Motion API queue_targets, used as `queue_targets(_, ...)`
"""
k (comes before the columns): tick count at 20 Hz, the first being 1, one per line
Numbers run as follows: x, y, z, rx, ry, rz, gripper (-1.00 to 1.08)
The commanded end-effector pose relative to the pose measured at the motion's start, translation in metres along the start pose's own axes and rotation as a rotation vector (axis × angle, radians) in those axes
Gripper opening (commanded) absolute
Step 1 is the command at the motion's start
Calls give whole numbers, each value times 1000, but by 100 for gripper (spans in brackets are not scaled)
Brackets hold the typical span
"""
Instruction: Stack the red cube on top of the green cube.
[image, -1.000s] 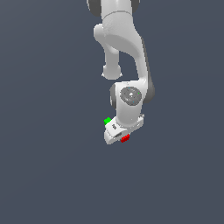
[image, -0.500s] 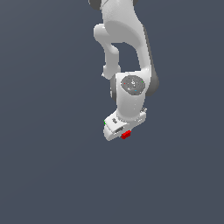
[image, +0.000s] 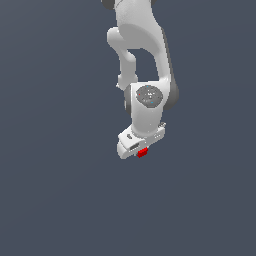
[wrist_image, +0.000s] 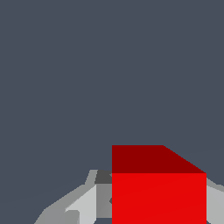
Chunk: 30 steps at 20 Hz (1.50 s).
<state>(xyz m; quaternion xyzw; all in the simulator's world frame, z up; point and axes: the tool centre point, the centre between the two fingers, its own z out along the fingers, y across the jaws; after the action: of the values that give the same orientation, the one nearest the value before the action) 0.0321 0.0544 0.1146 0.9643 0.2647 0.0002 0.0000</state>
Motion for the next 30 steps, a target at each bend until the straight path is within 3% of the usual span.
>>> queue_targets(1,-7,1,2,0,0,0,-100)
queue_targets(20,-117,7,45,0,0,1,-100)
queue_targets(30,-137,9,53,0,0,1,-100)
